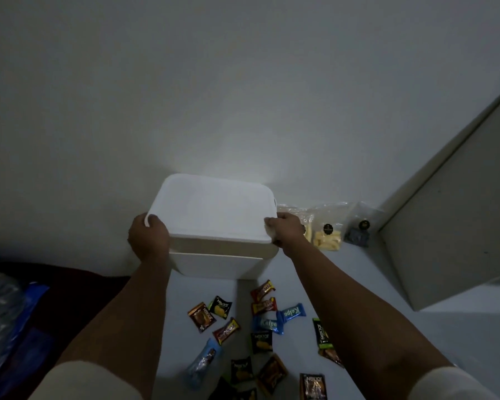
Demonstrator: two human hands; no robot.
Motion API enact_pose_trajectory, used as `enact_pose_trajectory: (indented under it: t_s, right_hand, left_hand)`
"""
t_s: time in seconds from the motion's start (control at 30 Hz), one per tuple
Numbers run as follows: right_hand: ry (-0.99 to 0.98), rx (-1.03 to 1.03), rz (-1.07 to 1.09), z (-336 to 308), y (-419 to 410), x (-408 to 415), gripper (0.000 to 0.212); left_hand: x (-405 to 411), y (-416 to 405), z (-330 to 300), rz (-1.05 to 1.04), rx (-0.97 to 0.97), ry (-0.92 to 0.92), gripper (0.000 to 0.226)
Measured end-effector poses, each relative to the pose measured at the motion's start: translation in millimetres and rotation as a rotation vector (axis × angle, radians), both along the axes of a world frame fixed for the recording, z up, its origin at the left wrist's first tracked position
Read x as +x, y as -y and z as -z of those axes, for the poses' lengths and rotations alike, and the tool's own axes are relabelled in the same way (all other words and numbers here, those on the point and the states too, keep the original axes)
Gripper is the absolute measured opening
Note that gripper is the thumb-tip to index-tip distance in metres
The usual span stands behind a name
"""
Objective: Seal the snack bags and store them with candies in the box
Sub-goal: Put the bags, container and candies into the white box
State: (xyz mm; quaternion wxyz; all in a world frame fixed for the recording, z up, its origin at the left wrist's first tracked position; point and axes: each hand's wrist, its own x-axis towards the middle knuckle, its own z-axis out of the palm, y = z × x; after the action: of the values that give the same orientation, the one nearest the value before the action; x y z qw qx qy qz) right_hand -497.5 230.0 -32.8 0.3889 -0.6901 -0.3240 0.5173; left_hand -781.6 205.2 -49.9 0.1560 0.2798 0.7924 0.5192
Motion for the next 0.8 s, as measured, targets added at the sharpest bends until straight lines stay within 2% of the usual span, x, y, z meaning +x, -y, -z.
enact_pose_trajectory:
  t_s: [0.07,0.13,0.2,0.3,0.4,0.5,0.63,0.7,0.8]
  right_hand:
    - [-0.140,-0.019,0.031,-2.8,2.5,3.7,0.022]
    - [-0.172,0.033,0.087,-1.6,6.0,13.1,0.030]
    - [-0.128,0.121,0.198,-3.6,16.1,34.2,0.035]
    - [-0.032,0.208,0.337,7.3,36.2,90.9,0.026]
    - [0.010,0.188,0.409,34.9,60.0,168.9,0.024]
    - [0.147,0.074,0.444,33.5,108.7,235.7,0.015]
    - [0.150,-0.056,0.533,57.7,159.9,310.0,0.007]
    - [0.161,-0.142,0.458,71.1,169.7,336.1,0.005]
    - [0.190,-0.215,0.353,91.6,170.8,364.6,0.007]
  left_hand:
    - [5.9,-0.1,-12.9,-0.019,0.063,0.038,0.032]
    - [19.9,5.0,-22.2,0.006,0.105,0.051,0.030]
    - [46.0,12.6,-26.8,0.054,0.124,0.048,0.028]
    - [109.2,25.1,-31.3,0.174,0.142,0.056,0.022]
    - [183.8,41.4,-32.4,0.334,0.100,0.029,0.019]
    - [253.8,60.7,-18.5,0.552,0.051,0.046,0.017]
    - [318.8,84.5,18.3,0.750,-0.129,0.144,0.030]
    - [333.6,94.2,45.1,0.791,-0.235,0.244,0.040]
    - [342.6,96.7,90.5,0.824,-0.340,0.334,0.071]
